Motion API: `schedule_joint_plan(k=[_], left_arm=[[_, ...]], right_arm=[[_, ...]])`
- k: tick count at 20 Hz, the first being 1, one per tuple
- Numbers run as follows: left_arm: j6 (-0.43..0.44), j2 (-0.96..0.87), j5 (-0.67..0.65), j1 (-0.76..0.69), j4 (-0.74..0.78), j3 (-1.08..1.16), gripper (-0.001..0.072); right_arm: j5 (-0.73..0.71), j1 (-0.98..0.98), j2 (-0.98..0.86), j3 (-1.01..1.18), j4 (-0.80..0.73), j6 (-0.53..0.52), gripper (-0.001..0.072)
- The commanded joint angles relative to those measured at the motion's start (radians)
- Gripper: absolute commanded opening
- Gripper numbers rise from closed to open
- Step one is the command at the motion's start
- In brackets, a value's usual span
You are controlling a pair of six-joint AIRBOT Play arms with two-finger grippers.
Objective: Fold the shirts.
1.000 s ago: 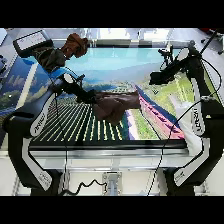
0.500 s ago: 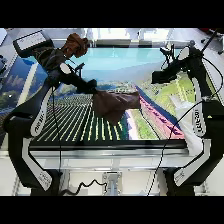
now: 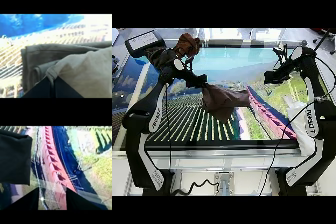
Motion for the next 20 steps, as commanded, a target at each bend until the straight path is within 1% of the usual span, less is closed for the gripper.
schedule_joint_plan(k=[1, 4, 5, 6, 7, 8, 10, 14, 16, 18, 20], left_arm=[[-0.002, -0.057, 0.001, 0.000, 0.009, 0.005, 0.0013], [-0.002, -0.072, 0.005, 0.000, 0.021, 0.005, 0.0024], [-0.002, -0.072, 0.009, 0.000, 0.032, 0.005, 0.0118], [-0.002, -0.072, 0.009, 0.000, 0.038, 0.005, 0.0315], [-0.002, -0.072, 0.006, 0.001, 0.038, 0.005, 0.0444], [-0.001, -0.072, -0.006, 0.000, 0.034, 0.008, 0.0489], [0.000, -0.072, -0.040, 0.001, 0.027, 0.032, 0.0501], [0.019, -0.049, -0.137, 0.013, 0.031, 0.151, 0.0501], [0.019, 0.011, -0.163, 0.032, 0.034, 0.153, 0.0501], [0.018, 0.076, -0.215, 0.055, 0.035, 0.153, 0.0500], [0.018, 0.135, -0.283, 0.074, 0.035, 0.153, 0.0501]], right_arm=[[0.020, 0.002, 0.000, 0.000, 0.000, 0.006, 0.0376], [0.016, 0.002, 0.000, 0.000, 0.000, 0.006, 0.0376], [0.015, 0.002, 0.000, 0.000, 0.000, 0.006, 0.0376], [0.015, 0.002, 0.000, 0.000, 0.000, 0.006, 0.0376], [0.017, 0.002, 0.000, 0.000, 0.000, 0.006, 0.0376], [0.017, 0.002, 0.000, 0.000, 0.000, 0.006, 0.0376], [0.019, -0.001, 0.000, 0.000, -0.001, 0.006, 0.0376], [0.003, -0.020, 0.010, 0.001, -0.018, -0.001, 0.0377], [-0.080, -0.037, 0.011, 0.005, -0.018, -0.001, 0.0377], [-0.214, -0.044, 0.010, 0.005, -0.023, -0.002, 0.0377], [-0.308, -0.043, 0.010, 0.005, -0.026, -0.002, 0.0377]])
